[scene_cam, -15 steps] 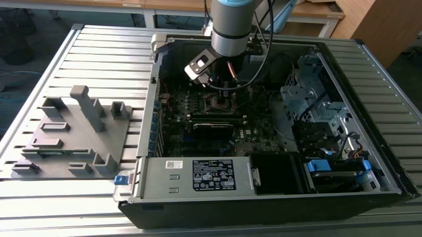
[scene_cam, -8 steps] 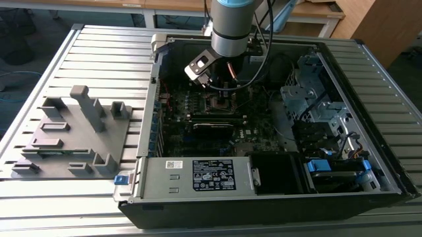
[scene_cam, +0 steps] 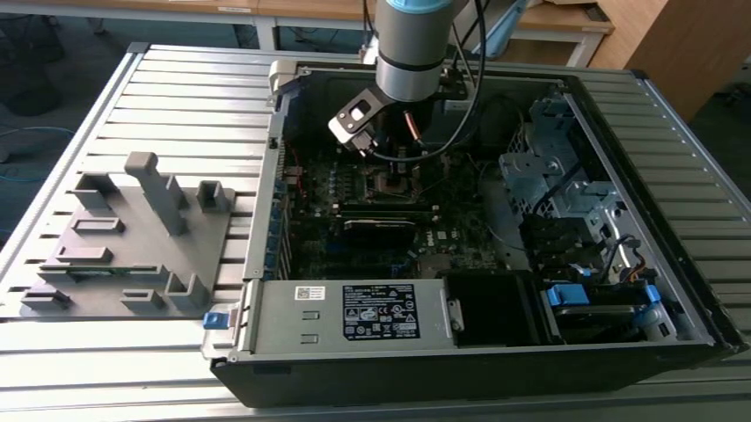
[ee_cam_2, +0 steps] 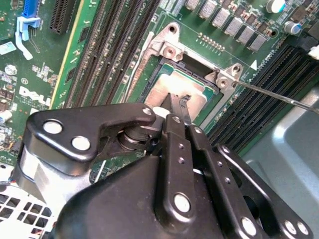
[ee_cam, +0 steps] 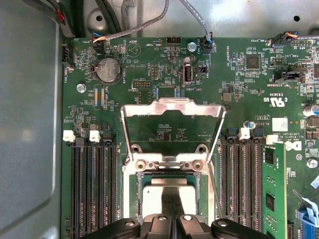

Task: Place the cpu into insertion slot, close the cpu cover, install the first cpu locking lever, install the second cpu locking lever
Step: 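Place the cpu into insertion slot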

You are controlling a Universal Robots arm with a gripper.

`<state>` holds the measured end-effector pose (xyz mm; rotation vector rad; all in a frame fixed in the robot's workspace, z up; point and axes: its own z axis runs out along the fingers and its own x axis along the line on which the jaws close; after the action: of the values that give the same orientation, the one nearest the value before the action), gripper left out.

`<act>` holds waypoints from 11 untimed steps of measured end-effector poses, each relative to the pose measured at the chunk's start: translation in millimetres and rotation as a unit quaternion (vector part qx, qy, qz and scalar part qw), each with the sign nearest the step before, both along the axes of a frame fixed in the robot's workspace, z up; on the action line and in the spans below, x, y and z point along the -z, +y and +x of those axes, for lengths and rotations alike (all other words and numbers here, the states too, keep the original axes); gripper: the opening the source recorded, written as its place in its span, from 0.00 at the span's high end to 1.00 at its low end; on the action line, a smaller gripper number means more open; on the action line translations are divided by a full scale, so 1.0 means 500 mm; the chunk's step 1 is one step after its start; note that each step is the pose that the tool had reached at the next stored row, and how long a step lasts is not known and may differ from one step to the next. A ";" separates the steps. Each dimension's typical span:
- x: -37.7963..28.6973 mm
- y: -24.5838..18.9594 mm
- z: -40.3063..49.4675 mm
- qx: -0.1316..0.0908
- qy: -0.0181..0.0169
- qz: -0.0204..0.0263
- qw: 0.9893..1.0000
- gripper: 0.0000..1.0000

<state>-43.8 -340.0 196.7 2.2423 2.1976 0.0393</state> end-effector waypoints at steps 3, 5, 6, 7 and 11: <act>-0.005 0.0013 0.001 0.000 -0.001 0.002 1.000 0.90; -0.013 0.0009 0.000 0.000 0.000 0.001 1.000 0.90; -0.018 0.0007 0.000 0.000 0.000 0.001 1.000 0.90; -0.022 0.0007 0.000 0.000 0.000 0.001 1.000 0.90; -0.034 0.0006 0.000 0.000 0.000 0.001 1.000 0.90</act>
<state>-43.6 -339.7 213.8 2.2425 2.1978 0.0411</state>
